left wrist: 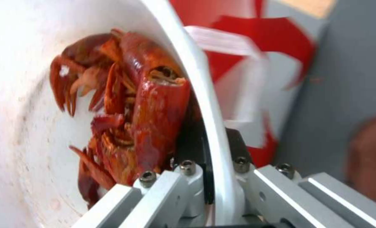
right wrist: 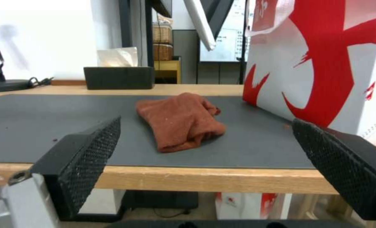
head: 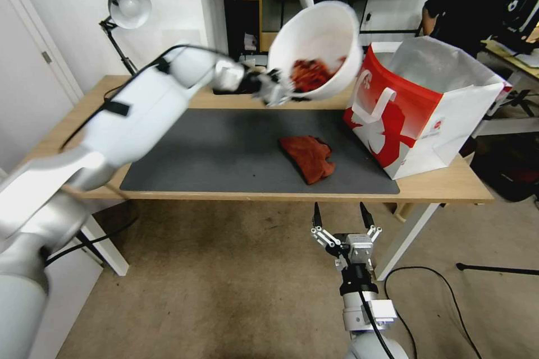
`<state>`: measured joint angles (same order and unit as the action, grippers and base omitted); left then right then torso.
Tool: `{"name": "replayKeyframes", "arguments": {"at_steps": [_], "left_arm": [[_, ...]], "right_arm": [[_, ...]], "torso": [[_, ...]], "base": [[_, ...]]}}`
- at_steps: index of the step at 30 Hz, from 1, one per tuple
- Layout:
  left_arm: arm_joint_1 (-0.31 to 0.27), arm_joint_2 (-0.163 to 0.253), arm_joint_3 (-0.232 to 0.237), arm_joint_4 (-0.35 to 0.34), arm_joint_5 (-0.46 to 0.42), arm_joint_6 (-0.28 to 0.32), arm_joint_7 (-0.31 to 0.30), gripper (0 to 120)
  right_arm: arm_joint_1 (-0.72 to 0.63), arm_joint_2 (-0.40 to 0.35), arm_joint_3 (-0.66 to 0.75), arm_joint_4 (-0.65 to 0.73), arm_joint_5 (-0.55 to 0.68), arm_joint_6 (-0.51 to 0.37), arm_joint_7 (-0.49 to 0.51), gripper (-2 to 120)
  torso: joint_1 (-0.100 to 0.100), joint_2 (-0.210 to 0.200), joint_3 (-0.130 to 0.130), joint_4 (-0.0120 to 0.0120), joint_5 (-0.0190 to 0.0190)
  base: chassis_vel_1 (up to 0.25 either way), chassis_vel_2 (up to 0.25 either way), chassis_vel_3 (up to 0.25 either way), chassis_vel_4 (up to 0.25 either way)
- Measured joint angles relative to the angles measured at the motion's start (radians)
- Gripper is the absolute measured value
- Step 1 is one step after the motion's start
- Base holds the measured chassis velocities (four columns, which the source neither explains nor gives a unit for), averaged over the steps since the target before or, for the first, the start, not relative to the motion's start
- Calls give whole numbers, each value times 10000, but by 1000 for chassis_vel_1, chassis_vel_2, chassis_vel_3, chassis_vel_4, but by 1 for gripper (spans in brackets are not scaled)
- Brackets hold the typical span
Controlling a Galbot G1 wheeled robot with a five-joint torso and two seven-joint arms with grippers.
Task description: Sweep shrimp from table into container with towel, then put container into takeout bag.
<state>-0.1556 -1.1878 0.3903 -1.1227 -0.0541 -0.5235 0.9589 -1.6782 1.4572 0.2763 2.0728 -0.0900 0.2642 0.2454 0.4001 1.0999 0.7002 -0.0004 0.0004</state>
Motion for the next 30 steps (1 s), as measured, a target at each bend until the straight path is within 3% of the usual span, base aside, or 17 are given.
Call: {"name": "replayKeyframes", "arguments": {"at_steps": [3, 4, 6, 8, 11, 12, 13, 14, 15, 21, 30], "left_arm": [[-388, -738, -14, 747, 115, -103, -235, 0], [-388, -738, -14, 747, 115, -103, -235, 0], [-717, -1349, -40, 1516, 277, -241, -486, 0], [-796, -1525, -52, 1717, 344, -266, -579, 0], [-1218, -2934, -144, 2913, 876, -581, -1097, 0], [-1218, -2934, -144, 2913, 876, -581, -1097, 0], [-1305, -3576, -202, 3352, 1109, -748, -1298, 0], [-1349, -4036, -248, 3657, 1268, -875, -1398, 0], [-1367, -4240, -258, 3800, 1350, -940, -1432, 0], [-1412, -4310, -140, 4188, 1468, -1035, -1471, 0], [-1435, -4246, 471, 4284, 1368, -1216, -1376, 0]], "right_arm": [[-13, -4, 42, 0, -11, 10, 0, 100], [-13, -4, 42, 0, -11, 10, 0, 100], [-40, -17, 80, -6, -47, 24, 0, 100], [-39, -18, 84, -17, -58, 28, 0, 100], [-19, 11, 93, -81, -101, 57, -4, 100], [-19, 11, 93, -81, -101, 57, -4, 100], [-24, 26, 94, -104, -107, 58, -8, 100], [-25, 29, 110, -122, -107, 60, -9, 100], [-22, 29, 117, -133, -107, 61, -13, 100], [-16, 7, 215, -138, -107, 64, -23, 100], [87, 37, 262, -174, -91, 50, -52, 100]], "torso": [[-1, 0, -1, -1, 1], [-1, 0, -1, -1, 1], [-2, 1, -1, 6, -1], [-2, 1, 0, 9, -2], [-1, 1, -2, 9, -1], [-1, 1, -2, 9, -1], [-1, 2, -2, -6, 2], [-1, 1, -1, -2, 1], [-2, 1, -2, -8, 3], [-2, 1, -2, 11, -7], [-1, 1, -2, 7, -6]], "base": [[0, 0, 0, 0], [0, 0, 0, 0], [0, 0, 0, 0], [0, 0, 0, 0], [0, 0, 0, 0], [0, 0, 0, 0], [0, 0, 0, 0], [0, 0, 0, 0], [0, 0, 0, 0], [0, 0, 0, 0], [0, 0, 0, 0]]}}
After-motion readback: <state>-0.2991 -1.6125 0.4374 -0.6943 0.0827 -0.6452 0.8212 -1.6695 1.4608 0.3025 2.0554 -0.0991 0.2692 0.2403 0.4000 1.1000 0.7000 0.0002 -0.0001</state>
